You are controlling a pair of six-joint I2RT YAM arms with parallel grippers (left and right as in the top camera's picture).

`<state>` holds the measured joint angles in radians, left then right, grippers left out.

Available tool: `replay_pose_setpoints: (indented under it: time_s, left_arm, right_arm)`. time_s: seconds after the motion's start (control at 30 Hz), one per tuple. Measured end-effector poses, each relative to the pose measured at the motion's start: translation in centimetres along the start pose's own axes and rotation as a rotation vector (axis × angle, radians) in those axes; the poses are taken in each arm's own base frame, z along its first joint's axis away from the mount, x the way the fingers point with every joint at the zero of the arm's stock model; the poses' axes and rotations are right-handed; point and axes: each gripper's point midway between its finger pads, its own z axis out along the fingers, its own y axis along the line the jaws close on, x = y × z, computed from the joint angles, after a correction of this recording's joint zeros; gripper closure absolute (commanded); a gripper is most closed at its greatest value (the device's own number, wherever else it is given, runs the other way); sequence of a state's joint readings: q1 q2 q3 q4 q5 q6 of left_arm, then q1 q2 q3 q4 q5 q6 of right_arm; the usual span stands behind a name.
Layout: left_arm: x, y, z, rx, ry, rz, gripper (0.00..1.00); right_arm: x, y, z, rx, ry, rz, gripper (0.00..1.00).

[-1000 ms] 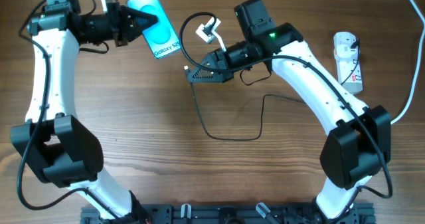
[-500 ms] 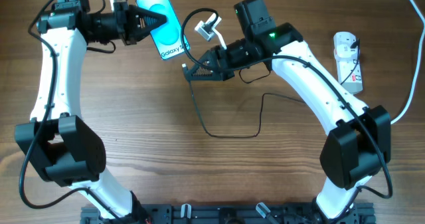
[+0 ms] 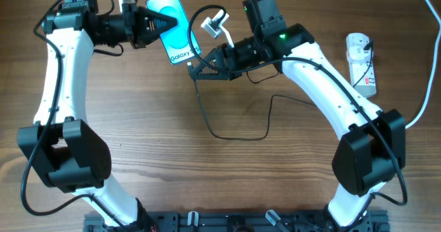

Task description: Plug charger to phone and switch on socket

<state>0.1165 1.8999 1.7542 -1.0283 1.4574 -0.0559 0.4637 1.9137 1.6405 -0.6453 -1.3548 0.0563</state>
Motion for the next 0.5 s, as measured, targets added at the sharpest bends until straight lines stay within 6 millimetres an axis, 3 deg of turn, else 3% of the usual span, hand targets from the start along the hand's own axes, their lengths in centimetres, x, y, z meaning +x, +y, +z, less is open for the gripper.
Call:
replay_pose_setpoints:
  time_s: [0.5]
  left_arm:
    - [0.08, -0.08, 0.29, 0.003, 0.007, 0.013, 0.96]
  right_arm:
    - [-0.19, 0.21, 0.04, -0.011, -0.002, 0.036, 0.96]
